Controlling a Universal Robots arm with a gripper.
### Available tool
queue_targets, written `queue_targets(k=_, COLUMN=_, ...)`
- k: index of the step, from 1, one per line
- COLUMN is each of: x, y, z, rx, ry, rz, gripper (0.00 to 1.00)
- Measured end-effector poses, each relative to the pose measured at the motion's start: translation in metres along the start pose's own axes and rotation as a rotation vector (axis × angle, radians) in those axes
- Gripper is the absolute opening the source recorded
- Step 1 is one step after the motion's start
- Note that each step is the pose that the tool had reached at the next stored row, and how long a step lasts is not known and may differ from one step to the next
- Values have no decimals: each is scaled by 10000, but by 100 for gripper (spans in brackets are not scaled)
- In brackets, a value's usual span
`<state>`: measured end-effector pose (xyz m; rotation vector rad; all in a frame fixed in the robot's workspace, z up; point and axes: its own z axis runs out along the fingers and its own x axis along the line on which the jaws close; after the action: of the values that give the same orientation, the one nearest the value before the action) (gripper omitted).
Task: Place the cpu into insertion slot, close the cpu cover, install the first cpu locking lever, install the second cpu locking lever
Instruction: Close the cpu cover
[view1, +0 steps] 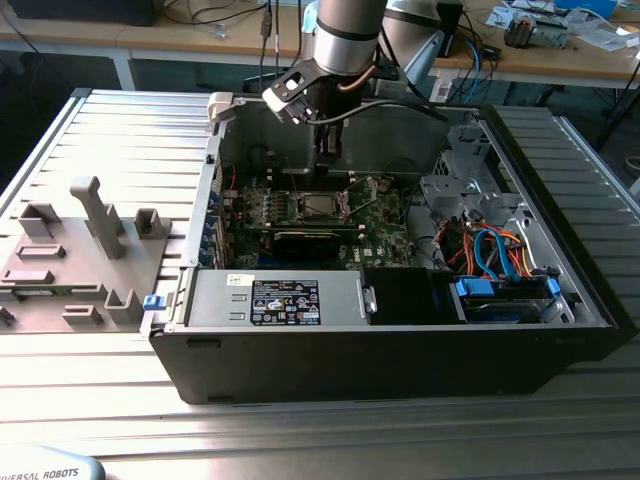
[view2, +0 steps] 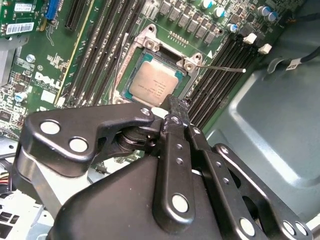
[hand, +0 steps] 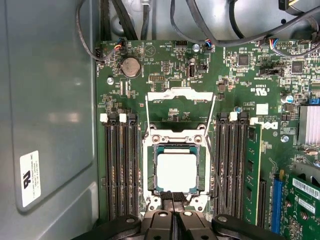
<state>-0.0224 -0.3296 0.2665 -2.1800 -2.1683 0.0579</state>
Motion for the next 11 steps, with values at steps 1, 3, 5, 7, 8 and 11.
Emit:
queue_targets(k=1, x=0, y=14, z=-1, rx=0, ry=0, rz=-1, gripper=11)
queue_targets(k=3, x=1, y=23, z=-1, rx=0, ry=-1, rz=0, gripper=11)
queue_targets(k=5, x=1, y=30, z=-2, rx=0, ry=-5, rz=1, gripper=11)
queue_targets(k=7, x=1, y=36, z=-2, rx=1, ry=-8, rz=0, gripper=11)
queue_targets(k=8, x=1, y=45, z=-3, rx=0, ry=-9, rz=0, gripper=11)
queue_targets(k=11, x=1, y=63, z=-4, rx=0, ry=-9, rz=0, gripper=11)
